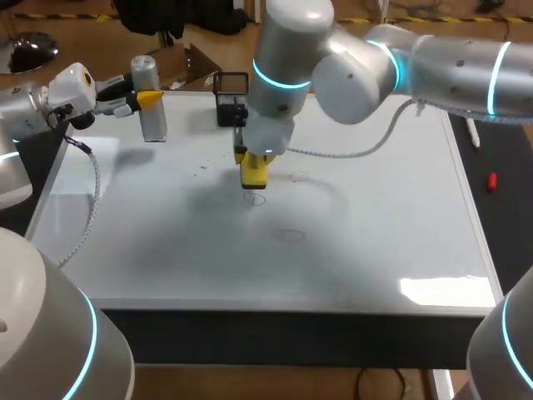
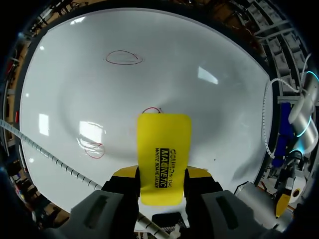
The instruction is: Pick up the inspection probe, press it on each red-marked spot on the whiteboard one by one, put down the probe, pick up the eraser, and wipe off all the red marks.
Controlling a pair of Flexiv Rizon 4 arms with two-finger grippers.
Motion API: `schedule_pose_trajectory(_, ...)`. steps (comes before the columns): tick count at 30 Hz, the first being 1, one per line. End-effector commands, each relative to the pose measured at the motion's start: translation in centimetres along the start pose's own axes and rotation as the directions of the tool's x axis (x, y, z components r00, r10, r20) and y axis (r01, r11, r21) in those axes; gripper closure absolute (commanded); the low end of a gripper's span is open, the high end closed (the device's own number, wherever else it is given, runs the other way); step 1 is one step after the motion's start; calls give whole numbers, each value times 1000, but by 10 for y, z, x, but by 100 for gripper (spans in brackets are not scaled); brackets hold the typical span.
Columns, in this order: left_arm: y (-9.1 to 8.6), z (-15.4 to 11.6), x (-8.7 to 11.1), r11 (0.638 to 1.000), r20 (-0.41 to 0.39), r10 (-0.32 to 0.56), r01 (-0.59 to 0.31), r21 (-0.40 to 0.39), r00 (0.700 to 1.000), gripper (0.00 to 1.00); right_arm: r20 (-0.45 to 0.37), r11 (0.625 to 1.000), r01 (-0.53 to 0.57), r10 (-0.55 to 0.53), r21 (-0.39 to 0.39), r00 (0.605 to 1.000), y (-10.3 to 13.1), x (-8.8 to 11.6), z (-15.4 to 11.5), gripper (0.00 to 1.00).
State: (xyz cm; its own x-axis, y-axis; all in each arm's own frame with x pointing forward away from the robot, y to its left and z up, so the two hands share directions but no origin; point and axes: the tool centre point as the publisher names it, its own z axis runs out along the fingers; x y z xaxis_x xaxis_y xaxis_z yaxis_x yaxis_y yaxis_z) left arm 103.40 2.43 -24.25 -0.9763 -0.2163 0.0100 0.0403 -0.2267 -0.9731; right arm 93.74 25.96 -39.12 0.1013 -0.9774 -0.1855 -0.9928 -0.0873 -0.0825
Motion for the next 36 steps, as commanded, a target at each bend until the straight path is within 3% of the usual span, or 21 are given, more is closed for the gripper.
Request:
schedule_pose_trajectory(1,-1,0,1,1000,3,3,-3,0,1000,100,-5,1000,4,-4,-10,1000,-1,-17,14,100)
schedule_pose_trajectory(15,-1,0,1,1000,3,3,-3,0,1000,100,-48,995,38,-43,-89,998,29,-38,33,100)
schedule_pose_trajectory(36,-1,0,1,1000,3,3,-3,0,1000,100,-100,993,-2,-10,-119,995,61,-24,48,100)
